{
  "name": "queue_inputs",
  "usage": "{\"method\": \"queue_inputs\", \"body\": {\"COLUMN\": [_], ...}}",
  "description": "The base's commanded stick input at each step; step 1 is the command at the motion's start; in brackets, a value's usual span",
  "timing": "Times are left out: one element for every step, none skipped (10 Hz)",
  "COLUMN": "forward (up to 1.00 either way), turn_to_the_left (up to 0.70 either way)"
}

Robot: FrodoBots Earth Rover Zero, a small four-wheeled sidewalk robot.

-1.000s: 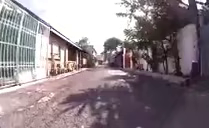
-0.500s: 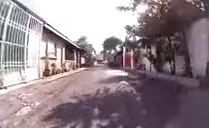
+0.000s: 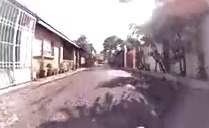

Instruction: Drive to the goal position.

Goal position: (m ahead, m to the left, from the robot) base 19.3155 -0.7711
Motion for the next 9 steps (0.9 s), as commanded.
{"method": "queue_inputs", "body": {"forward": [1.0, 1.0, 1.0, 1.0, 1.0, 1.0, 1.0, 1.0, 1.0], "turn_to_the_left": [0.0, 0.0, 0.0, 0.0, 0.0, 0.0, 0.0, 0.0, 0.0]}}
